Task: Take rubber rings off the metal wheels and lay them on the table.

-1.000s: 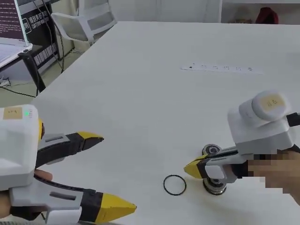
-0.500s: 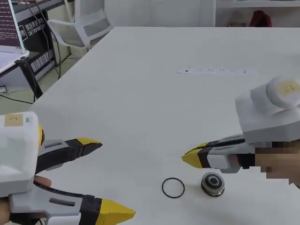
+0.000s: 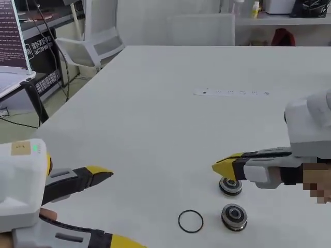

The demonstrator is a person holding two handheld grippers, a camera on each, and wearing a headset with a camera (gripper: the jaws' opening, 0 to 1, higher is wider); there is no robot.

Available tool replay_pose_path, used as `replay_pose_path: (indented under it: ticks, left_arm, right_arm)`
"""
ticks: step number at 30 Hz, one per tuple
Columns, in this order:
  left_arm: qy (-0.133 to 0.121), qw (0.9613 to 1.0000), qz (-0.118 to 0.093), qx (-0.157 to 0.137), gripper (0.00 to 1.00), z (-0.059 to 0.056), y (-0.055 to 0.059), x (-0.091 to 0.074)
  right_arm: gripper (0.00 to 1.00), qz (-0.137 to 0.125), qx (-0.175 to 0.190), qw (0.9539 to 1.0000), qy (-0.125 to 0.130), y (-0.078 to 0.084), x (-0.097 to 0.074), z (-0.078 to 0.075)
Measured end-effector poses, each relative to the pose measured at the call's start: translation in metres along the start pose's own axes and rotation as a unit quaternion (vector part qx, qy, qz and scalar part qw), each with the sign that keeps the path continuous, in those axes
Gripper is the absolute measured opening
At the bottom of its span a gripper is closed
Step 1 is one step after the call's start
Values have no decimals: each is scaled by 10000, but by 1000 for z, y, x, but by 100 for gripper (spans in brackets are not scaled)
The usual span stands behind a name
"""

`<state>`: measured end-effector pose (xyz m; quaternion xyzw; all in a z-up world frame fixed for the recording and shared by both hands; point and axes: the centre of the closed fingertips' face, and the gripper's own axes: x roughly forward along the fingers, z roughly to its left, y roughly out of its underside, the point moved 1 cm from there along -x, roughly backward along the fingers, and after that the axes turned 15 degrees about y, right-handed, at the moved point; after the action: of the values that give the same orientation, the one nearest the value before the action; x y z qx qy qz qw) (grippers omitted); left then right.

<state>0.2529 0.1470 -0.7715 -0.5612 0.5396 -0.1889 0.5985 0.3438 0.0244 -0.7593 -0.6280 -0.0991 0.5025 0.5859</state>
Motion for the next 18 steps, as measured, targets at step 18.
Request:
replay_pose_path:
  ticks: [18]
  left_arm:
    - [115,9997,197,13,88,-4,5,3]
  right_arm:
    - [5,-395,522,9964,531,2,-41,-37]
